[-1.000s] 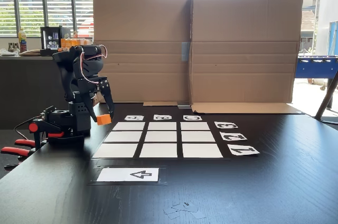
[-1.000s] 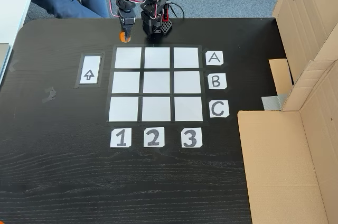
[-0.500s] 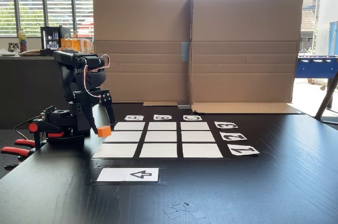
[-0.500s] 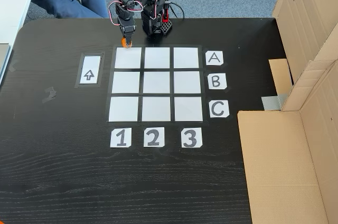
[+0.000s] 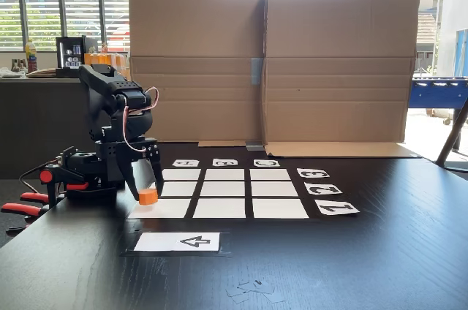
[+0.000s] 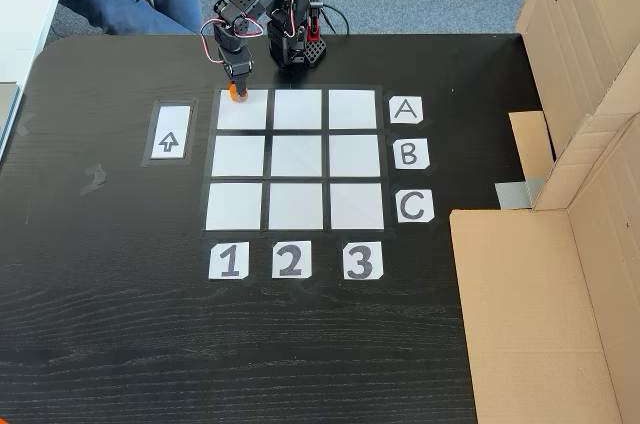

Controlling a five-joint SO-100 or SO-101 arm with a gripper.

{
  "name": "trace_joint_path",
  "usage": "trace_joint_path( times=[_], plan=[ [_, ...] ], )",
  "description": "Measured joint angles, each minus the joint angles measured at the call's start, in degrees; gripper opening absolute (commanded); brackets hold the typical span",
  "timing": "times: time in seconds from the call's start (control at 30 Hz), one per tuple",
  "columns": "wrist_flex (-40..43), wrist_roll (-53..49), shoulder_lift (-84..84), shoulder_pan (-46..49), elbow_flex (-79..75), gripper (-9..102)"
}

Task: Pick up the round, orange token and place it in the grid on square A1.

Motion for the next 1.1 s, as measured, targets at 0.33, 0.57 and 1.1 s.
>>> trace_joint_path(
  times=[0.33,0.57,1.1],
  plan=[
    [-3.16,-0.18,-4.75,-0.88,-1.85,10],
    [-3.87,-0.18,-5.36,-2.11,-2.55,10],
    [-4.92,-0.18,-6.77,-2.72,-2.72,11]
  ],
)
